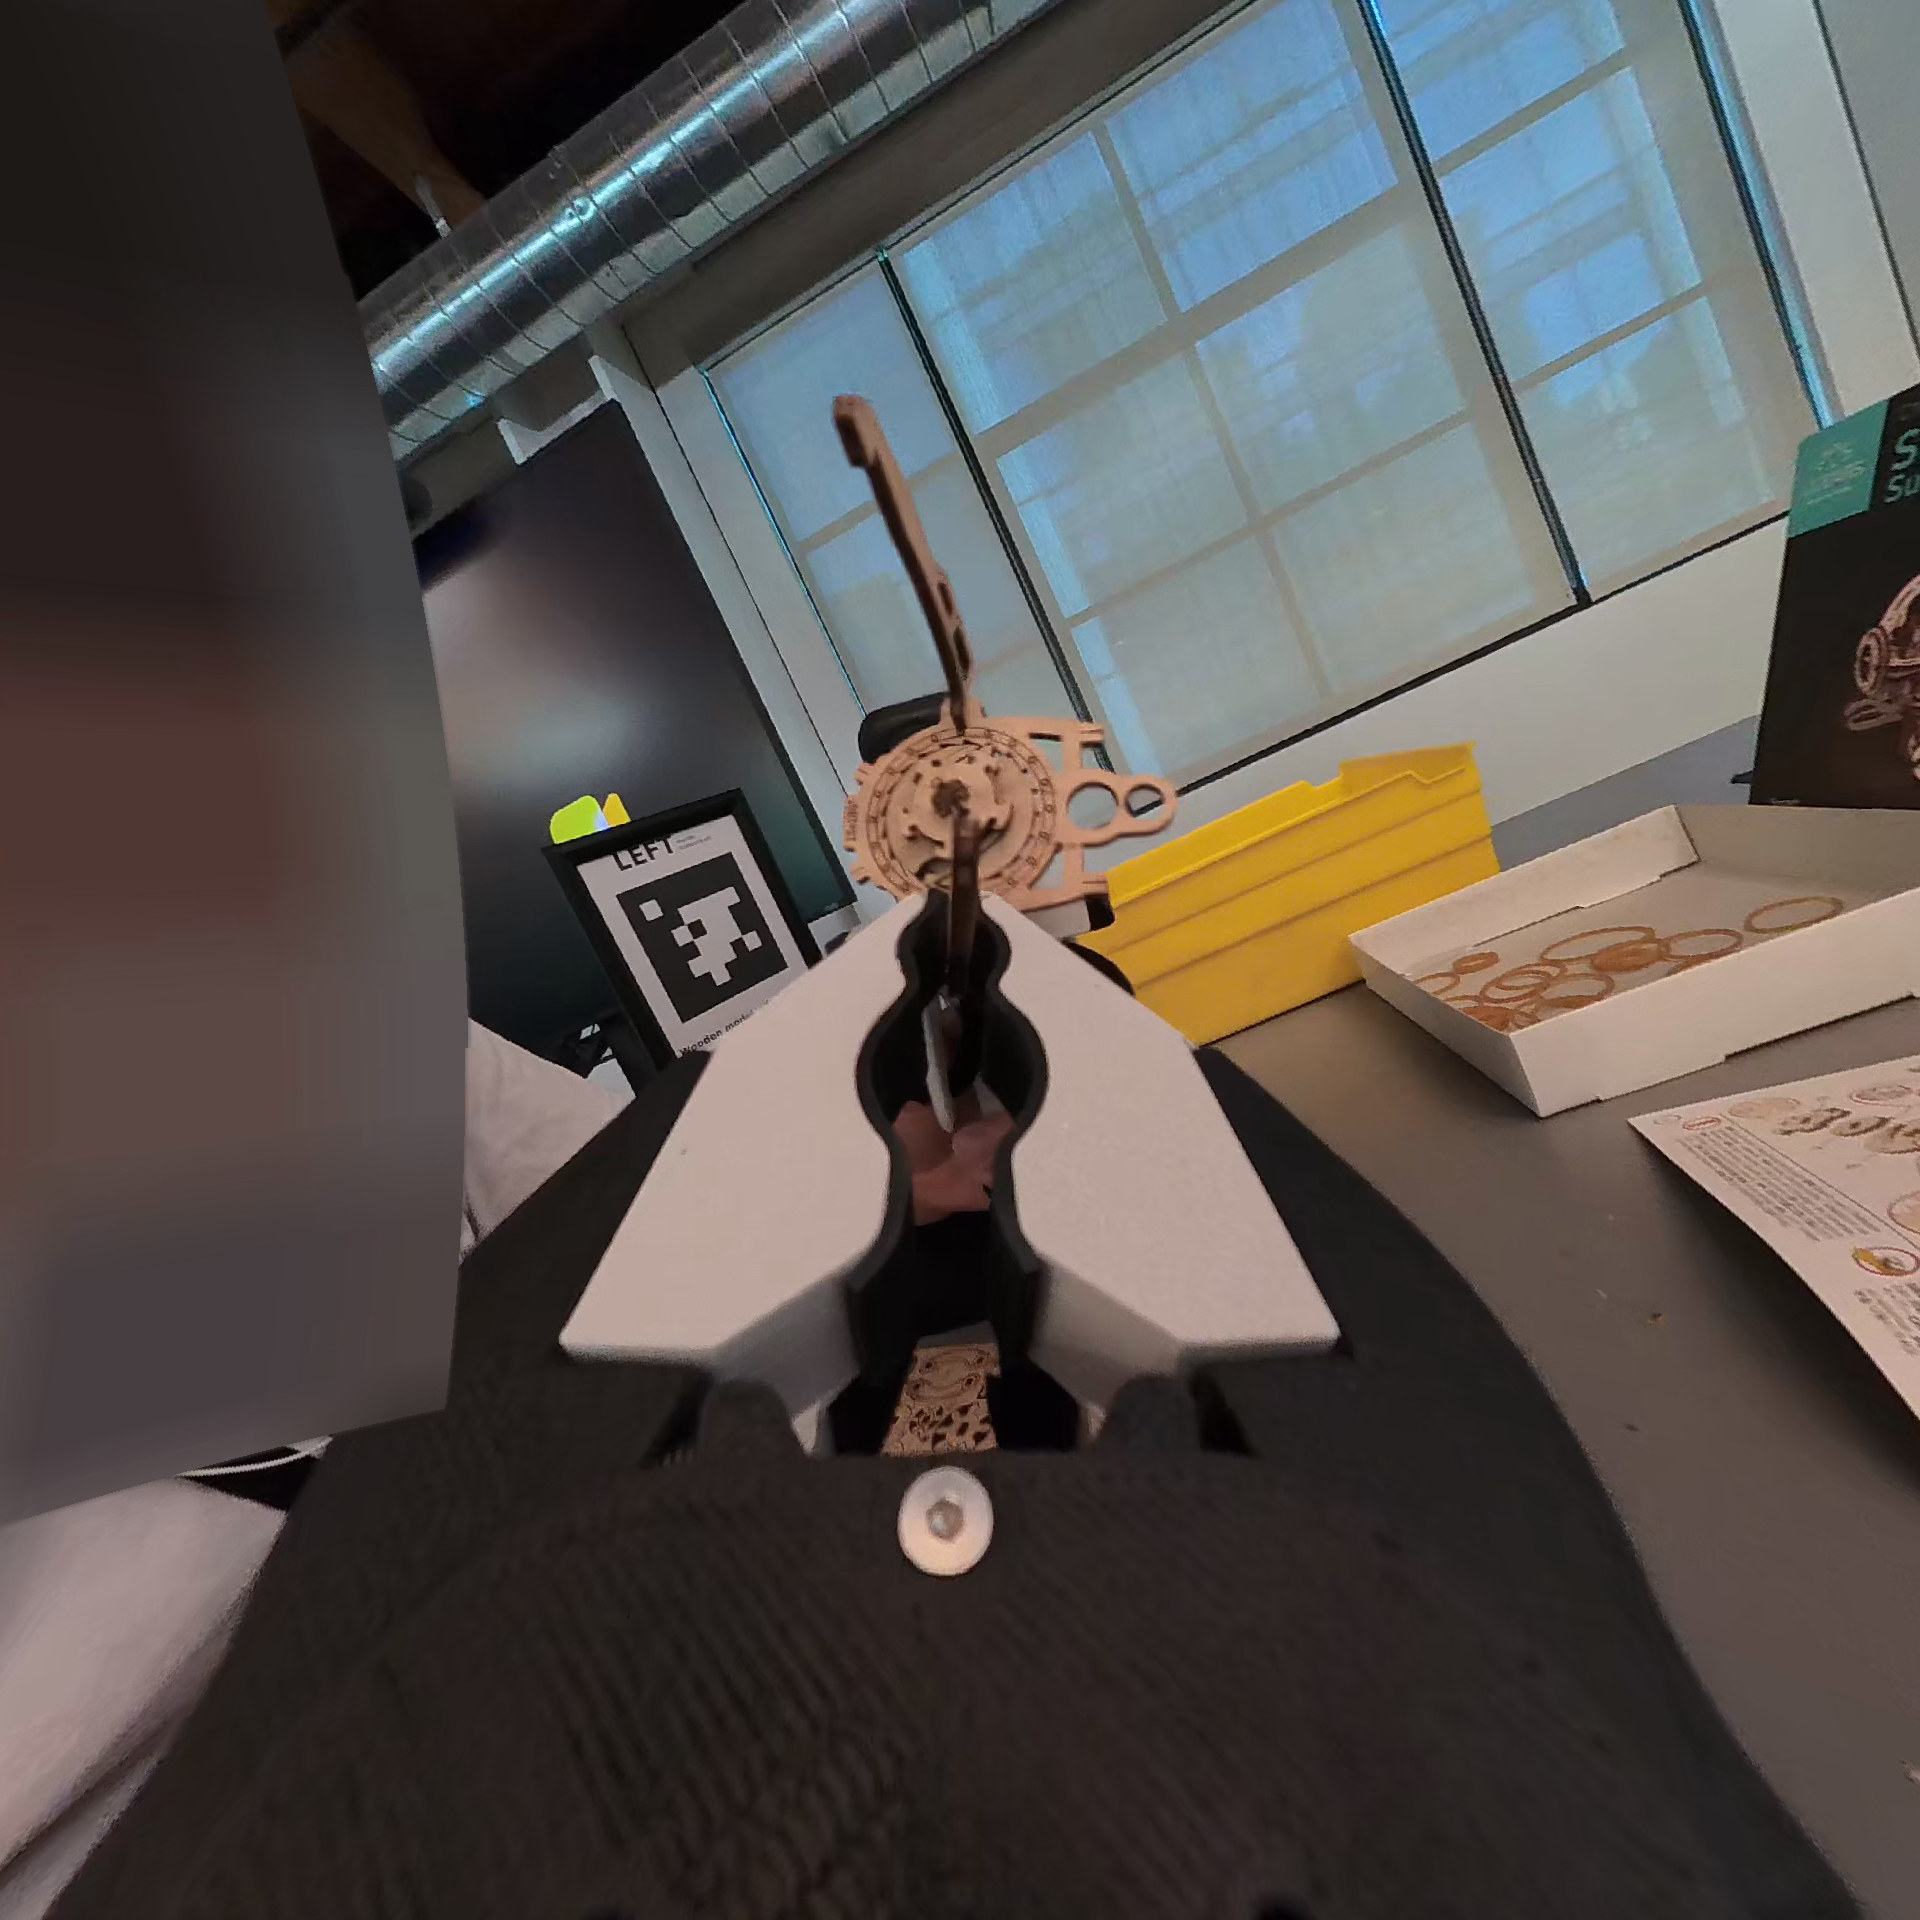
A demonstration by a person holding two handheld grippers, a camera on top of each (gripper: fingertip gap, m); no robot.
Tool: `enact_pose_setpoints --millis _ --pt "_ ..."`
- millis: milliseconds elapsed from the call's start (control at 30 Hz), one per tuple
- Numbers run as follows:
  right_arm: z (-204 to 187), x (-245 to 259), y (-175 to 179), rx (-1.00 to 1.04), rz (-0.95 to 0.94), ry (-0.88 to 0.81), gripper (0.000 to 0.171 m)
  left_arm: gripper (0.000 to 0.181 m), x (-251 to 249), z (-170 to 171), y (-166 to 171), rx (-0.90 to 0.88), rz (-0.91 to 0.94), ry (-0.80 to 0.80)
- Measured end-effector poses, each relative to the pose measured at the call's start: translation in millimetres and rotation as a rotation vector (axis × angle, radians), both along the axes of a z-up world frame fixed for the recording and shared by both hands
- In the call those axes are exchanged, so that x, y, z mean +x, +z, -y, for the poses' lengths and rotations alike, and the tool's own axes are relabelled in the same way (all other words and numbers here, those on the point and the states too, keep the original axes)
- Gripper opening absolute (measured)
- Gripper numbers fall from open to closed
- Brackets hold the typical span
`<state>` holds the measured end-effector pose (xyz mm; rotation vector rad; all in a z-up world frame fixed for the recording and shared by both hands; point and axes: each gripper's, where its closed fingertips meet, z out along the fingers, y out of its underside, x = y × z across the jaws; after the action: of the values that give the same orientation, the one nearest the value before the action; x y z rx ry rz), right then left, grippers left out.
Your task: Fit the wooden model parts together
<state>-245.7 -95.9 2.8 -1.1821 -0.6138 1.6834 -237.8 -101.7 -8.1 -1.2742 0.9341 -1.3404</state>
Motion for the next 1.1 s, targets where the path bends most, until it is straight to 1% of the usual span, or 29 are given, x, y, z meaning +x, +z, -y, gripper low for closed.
enact_pose_setpoints --millis 133,300,367,500,567,667,833,967,1100 --pt "-1 -1 -3 -0.021 0.015 -0.002 0.000 0.006 0 0 -1 0.007 -0.004 0.004" --pt "-5 -3 -13 -0.033 0.103 -0.030 0.000 0.006 1 -5 -11 0.010 -0.079 0.028" --pt "-4 -3 -14 -0.049 0.102 -0.012 0.000 0.006 1 -5 -12 0.009 -0.093 0.022" --pt "-6 -5 -18 -0.042 0.144 -0.033 0.001 0.006 0 -7 -16 -0.012 -0.121 0.014" --pt "-8 -4 -19 -0.065 0.123 -0.032 0.001 0.006 0 -8 -16 -0.028 -0.117 0.021" --pt "-12 -1 -17 -0.190 0.009 0.065 0.001 0.006 3 -11 -14 -0.063 -0.107 0.036" --pt "-13 3 -17 -0.333 -0.124 0.188 0.001 0.008 2 -10 -18 -0.030 -0.142 0.057" --pt "-13 5 -16 -0.298 -0.121 0.179 0.000 0.007 0 -11 -13 -0.049 -0.107 0.057" --pt "-13 2 -16 -0.226 -0.081 0.125 0.000 0.001 -2 -13 -10 -0.058 -0.080 0.066"
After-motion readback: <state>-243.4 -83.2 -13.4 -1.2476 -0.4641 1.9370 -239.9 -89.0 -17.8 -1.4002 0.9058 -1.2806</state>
